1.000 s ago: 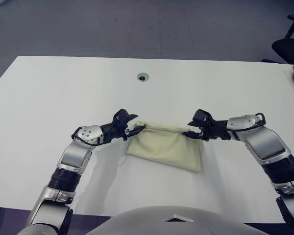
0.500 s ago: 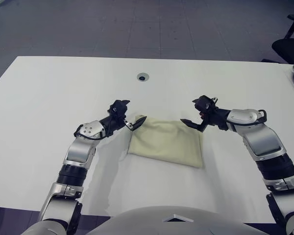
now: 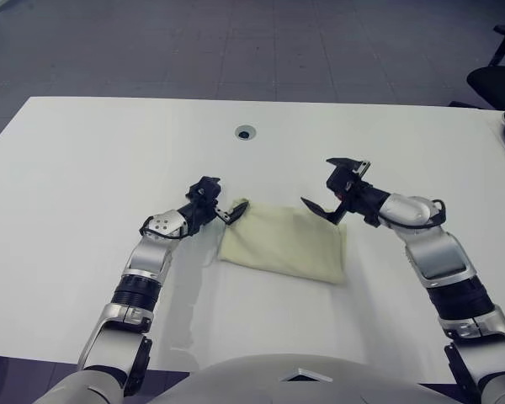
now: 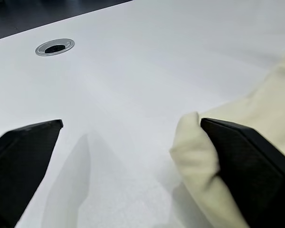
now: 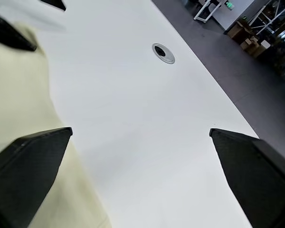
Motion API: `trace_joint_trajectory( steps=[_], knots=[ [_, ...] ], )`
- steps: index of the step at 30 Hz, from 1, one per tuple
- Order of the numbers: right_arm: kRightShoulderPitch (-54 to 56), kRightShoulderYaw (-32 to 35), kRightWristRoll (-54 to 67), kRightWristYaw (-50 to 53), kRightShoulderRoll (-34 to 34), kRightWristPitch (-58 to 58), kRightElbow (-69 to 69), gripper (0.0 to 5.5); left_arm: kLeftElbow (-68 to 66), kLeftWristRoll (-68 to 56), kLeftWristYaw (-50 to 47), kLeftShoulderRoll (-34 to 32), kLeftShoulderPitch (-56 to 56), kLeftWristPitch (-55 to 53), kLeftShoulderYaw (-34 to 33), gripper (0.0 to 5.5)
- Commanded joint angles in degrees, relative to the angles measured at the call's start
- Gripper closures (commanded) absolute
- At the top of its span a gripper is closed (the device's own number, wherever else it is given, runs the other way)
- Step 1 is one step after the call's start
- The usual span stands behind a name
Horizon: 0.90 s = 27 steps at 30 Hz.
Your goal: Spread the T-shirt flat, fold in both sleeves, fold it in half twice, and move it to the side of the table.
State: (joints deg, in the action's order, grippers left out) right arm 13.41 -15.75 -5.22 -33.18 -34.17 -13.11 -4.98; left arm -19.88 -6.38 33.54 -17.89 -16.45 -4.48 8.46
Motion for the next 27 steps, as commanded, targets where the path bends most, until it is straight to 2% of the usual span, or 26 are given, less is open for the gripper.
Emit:
trace_joint_trajectory(
  steps=[1,8,13,27],
  knots=[
    [-3.25,-4.23,-7.98,3.08,-1.33,9.94,6.39,0.11,-2.0,0.71,0.32,0.45,0.05,-1.01,-0.02,0.1],
    [-4.7,-9.74,-19.56,6.86,-3.16,22.15,13.39,0.11,-4.62,-0.51,1.16,1.52,-1.43,-1.75,-1.41,0.1],
    [-5.28,-11.08,-22.3,7.22,-3.71,27.06,15.33,0.11,-9.89,-0.73,0.21,2.13,-3.41,-1.27,-3.09,0.1],
    [-7.02,-10.87,-22.99,6.96,-3.5,29.22,14.73,0.11,-24.18,1.77,-0.37,0.88,-7.83,5.77,-3.59,0.1]
  ],
)
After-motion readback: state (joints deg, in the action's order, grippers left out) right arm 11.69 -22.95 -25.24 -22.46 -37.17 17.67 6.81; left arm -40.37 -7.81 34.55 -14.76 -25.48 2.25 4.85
